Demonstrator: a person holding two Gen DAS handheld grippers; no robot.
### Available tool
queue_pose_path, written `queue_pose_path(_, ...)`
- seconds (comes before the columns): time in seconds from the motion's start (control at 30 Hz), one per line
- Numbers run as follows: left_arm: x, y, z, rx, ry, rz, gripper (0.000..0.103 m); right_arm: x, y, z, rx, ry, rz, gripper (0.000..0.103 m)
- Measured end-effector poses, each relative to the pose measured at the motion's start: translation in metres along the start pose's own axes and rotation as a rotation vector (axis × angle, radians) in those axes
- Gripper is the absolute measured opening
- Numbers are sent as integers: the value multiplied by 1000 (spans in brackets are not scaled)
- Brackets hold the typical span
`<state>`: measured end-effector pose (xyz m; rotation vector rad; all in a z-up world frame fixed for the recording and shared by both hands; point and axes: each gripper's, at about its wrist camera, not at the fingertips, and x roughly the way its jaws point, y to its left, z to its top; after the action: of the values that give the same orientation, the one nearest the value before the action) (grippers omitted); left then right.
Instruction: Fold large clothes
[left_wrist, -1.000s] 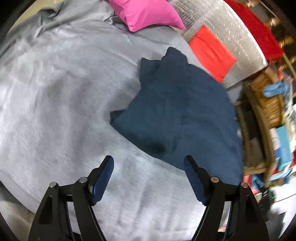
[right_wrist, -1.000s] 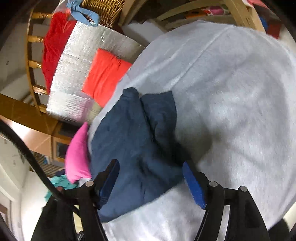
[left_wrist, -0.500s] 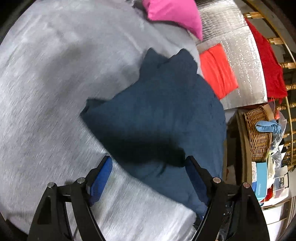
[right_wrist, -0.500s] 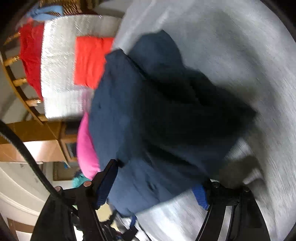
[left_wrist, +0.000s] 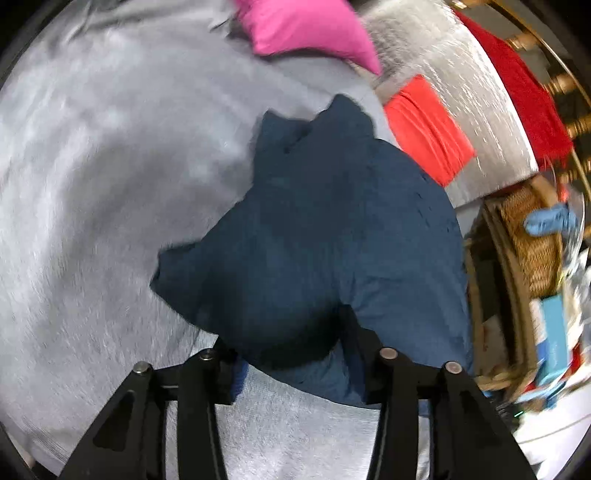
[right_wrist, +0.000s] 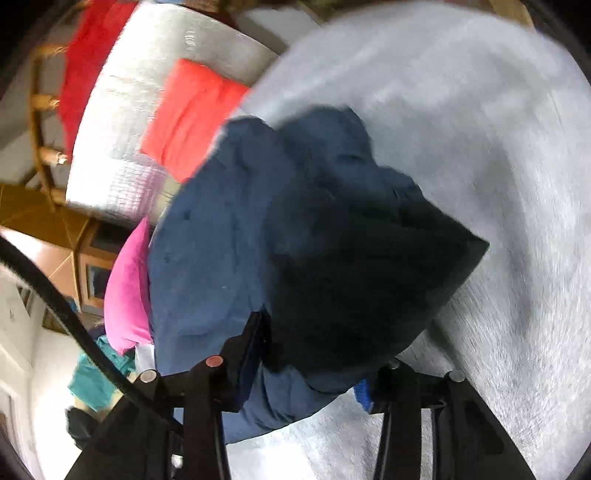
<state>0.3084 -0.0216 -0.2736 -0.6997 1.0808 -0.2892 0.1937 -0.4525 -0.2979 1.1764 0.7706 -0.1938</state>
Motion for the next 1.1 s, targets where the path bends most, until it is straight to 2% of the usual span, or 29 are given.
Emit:
queue_pose_path(0.07, -4, 7, 1, -9, 21, 4, 61, -11, -9, 3, 62, 21, 55, 53)
queue_pose_path(0.17, -19, 18, 3, -30, 31, -17, 62, -33, -30, 6, 134, -9, 64, 56)
queue_pose_path(0.27, -47, 25, 10, -8, -55, 1, 62, -65, -50, 9, 183, -94, 86, 57)
queue_pose_path(0.37, -72, 20, 17, 63, -167, 42, 65, -96, -40, 12, 81, -227, 80, 57)
queue_pose_path(0.47, -79, 0, 16, 184, -245, 108, 66, -97, -5, 11, -78, -252, 98, 52)
queue_pose_path(0.53, -73, -10, 12, 241, -241, 118, 66, -90, 15, 8, -173, -232, 110, 51)
queue_pose_path(0.6, -62, -17, 8, 279, -209, 138, 66, -75, 26, 6, -204, -187, 105, 51)
queue_pose_path(0.67, -52, -20, 4, 314, -180, 205, 67, -55, 23, 9, -183, -107, 66, 50)
queue_pose_path(0.7, -43, -20, 3, 343, -153, 266, 67, -38, 20, 15, -146, -62, 17, 47)
queue_pose_path(0.77, -25, -20, 4, 376, -99, 340, 69, -20, 7, 21, -94, 8, -43, 33)
queue_pose_path(0.8, -22, -20, 3, 382, -99, 356, 73, -17, 3, 25, -74, 24, -43, 33)
queue_pose_path(0.93, -32, -16, 6, 369, -118, 345, 74, -30, 3, 29, -88, 8, -17, 33)
queue_pose_path(1.1, -56, -40, -3, 473, -294, 349, 74, -55, 29, 26, -208, -110, 63, 34)
